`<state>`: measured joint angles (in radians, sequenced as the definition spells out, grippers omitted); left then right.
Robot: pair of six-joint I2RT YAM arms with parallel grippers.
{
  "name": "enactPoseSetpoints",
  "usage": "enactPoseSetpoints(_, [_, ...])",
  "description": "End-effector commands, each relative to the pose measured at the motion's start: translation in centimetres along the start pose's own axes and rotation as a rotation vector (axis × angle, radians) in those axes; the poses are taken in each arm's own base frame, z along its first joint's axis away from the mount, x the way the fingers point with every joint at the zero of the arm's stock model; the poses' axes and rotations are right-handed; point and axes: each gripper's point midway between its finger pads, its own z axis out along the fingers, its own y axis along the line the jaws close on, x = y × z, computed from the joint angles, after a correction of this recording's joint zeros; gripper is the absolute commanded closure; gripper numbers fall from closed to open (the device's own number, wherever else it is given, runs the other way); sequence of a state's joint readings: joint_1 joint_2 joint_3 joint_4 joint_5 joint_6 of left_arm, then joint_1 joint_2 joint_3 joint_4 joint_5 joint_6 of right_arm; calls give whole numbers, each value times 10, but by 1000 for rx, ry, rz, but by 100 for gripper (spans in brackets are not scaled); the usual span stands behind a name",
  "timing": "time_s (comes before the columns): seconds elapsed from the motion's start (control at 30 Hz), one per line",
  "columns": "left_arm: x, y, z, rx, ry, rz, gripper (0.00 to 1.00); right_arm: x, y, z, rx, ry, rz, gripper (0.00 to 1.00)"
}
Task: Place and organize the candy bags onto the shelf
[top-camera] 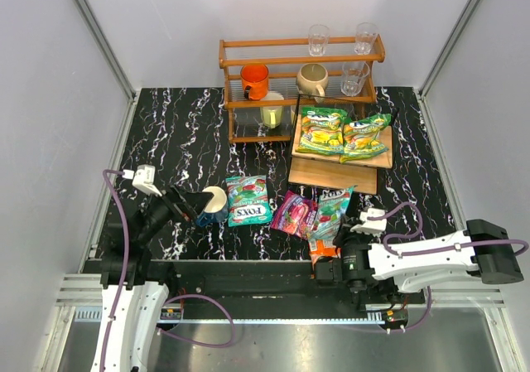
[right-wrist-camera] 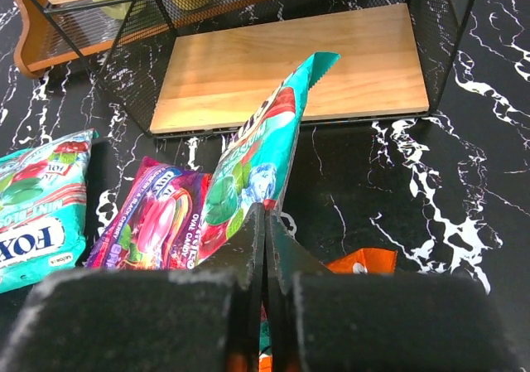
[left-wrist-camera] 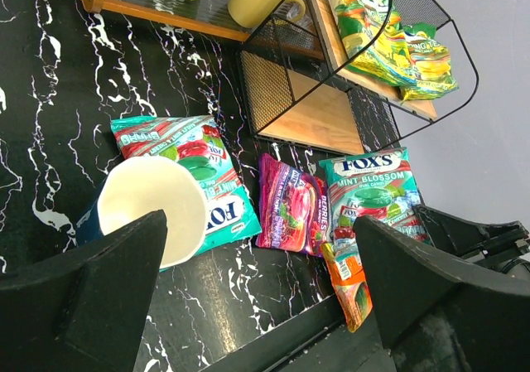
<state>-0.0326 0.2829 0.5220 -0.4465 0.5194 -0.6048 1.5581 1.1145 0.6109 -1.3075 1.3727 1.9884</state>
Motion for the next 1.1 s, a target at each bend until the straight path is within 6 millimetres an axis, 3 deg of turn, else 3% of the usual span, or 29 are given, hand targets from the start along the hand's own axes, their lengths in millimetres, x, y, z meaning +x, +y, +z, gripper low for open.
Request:
enactPoseSetpoints(0.0, [-9,-11,4,58,-26,13,1,-33,-15,4,-13,-111,67,100])
enactPoseSetpoints(0.23, [-9,-10,6,59,-22,13,1,-25,6,5,8,-119,-39,100])
enactPoseSetpoints(0.6, [-5,-7,8,57,-13,9,1,-15,17,12,66,-129,-88,100])
enactPoseSetpoints(0.77, [-4,-6,8,56,-12,11,1,-6,33,14,71,-134,-135,100])
enactPoseSetpoints(0.93, [-5,-7,8,59,-12,13,1,-8,54,19,87,-145,-193,100])
enactPoseSetpoints(1.07, [-5,-7,8,58,-11,12,1,-17,49,23,107,-152,-182,100])
